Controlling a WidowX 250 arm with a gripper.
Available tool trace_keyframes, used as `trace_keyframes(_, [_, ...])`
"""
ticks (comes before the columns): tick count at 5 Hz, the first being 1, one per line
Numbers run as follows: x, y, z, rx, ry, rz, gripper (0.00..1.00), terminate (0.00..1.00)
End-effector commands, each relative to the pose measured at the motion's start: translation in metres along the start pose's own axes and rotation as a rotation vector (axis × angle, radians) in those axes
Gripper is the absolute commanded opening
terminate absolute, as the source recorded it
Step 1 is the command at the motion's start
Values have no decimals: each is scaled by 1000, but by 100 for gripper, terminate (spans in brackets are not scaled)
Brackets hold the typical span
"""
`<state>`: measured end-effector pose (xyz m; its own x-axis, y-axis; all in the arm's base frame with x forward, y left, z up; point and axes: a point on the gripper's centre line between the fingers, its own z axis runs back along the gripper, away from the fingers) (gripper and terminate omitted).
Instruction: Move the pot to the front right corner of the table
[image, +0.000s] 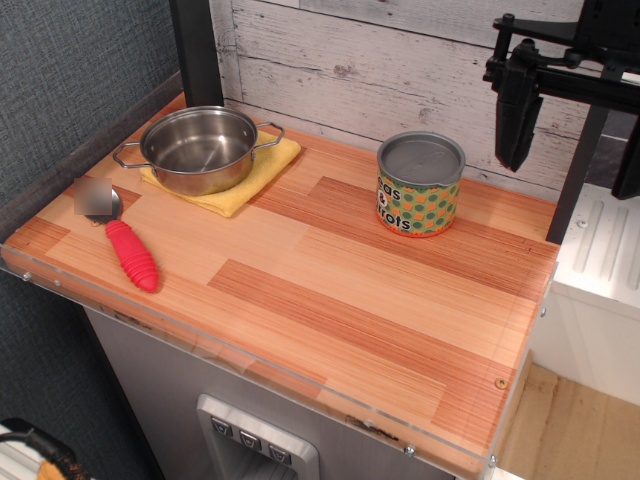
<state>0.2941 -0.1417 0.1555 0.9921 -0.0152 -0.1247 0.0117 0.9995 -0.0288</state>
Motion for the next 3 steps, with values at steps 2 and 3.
trace_keyframes(2, [-10,23,4,57,-3,-112,100,0])
trace_keyframes(3, [-22,58,9,134,-43,-183,100,0])
